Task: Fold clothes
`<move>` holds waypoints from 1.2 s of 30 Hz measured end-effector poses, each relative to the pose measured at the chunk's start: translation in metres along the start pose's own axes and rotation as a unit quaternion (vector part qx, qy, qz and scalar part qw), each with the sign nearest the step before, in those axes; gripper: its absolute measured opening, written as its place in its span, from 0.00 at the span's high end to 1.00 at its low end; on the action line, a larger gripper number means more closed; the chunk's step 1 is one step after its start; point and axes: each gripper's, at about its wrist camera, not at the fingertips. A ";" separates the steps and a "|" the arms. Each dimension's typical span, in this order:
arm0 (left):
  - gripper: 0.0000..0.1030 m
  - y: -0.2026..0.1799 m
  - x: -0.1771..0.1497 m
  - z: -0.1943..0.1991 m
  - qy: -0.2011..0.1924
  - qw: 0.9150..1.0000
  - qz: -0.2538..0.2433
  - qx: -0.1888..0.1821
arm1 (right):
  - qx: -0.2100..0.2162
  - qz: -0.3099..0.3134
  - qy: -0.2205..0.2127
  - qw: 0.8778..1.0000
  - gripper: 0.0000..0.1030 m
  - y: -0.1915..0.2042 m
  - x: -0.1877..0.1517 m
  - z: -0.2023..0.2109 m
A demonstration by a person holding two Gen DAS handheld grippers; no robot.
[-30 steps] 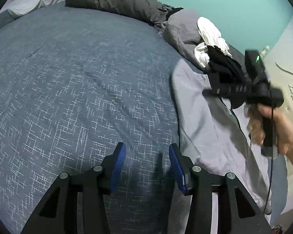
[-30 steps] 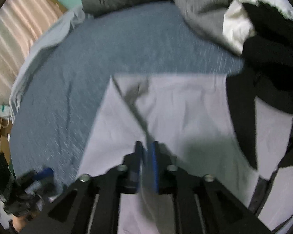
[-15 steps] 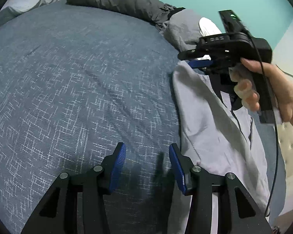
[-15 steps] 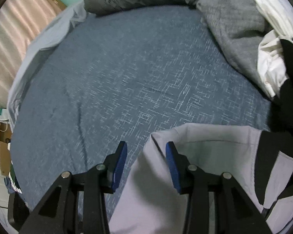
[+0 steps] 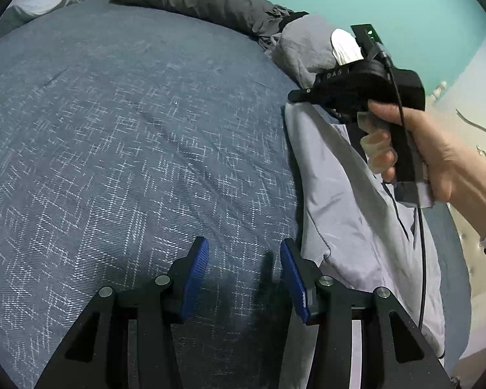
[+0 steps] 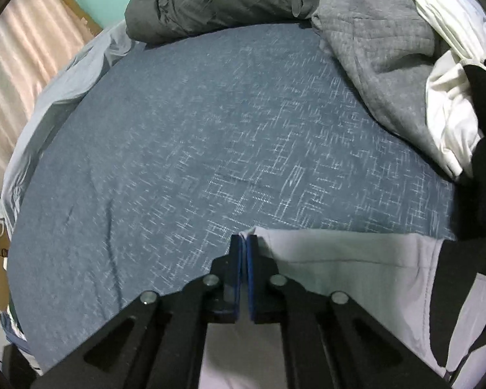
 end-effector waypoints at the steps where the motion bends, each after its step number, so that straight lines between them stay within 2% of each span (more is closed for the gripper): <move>1: 0.51 0.001 -0.001 0.000 0.000 1.000 0.001 0.000 | -0.003 0.004 -0.005 1.000 0.97 0.000 -0.001 0.000; 5: 0.52 0.003 -0.002 -0.002 0.002 1.000 0.003 0.001 | -0.011 0.003 -0.037 0.999 0.97 -0.005 -0.002 0.005; 6: 0.51 0.003 -0.002 -0.002 0.002 1.000 0.002 0.002 | -0.013 -0.003 -0.049 0.999 0.93 -0.008 -0.001 0.010; 10: 0.51 0.003 -0.001 -0.004 0.002 1.000 0.003 0.002 | -0.009 -0.026 -0.095 0.995 0.93 -0.023 0.000 0.040; 13: 0.51 0.003 -0.001 -0.004 0.001 1.000 0.003 0.004 | 0.030 -0.007 -0.091 0.995 0.93 -0.023 -0.009 0.052; 16: 0.51 0.003 0.000 -0.003 0.001 1.000 0.001 0.007 | 0.058 0.035 -0.064 0.996 0.93 -0.008 -0.023 0.050; 17: 0.51 0.003 0.001 -0.003 0.001 1.000 0.001 0.008 | 0.060 0.049 -0.052 0.996 0.93 0.000 -0.026 0.045; 20: 0.51 0.003 0.002 -0.003 0.000 1.000 -0.001 0.011 | 0.022 0.070 -0.006 0.997 0.93 0.012 -0.039 0.026; 22: 0.51 0.000 0.002 -0.003 0.000 1.000 -0.002 0.012 | -0.006 0.065 -0.010 0.998 0.93 0.008 -0.044 0.023; 25: 0.51 -0.003 -0.001 0.004 0.001 1.000 -0.010 0.012 | 0.029 0.031 -0.078 0.996 0.93 0.001 -0.053 0.054; 26: 0.51 -0.004 -0.002 0.005 0.002 1.000 -0.011 0.011 | 0.031 0.027 -0.086 0.995 0.93 0.000 -0.059 0.063; 31: 0.52 -0.004 0.000 0.017 -0.005 1.000 -0.001 -0.013 | 0.051 0.015 -0.098 0.994 0.93 -0.005 -0.091 0.092; 36: 0.51 -0.015 0.001 0.015 0.000 0.998 0.016 -0.059 | 0.021 0.005 -0.094 0.995 0.93 -0.018 -0.129 0.117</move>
Point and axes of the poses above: each gripper's, at about its wrist camera, not at the fingertips, and z roughly against the way its jaws point, y to its left, x to its top
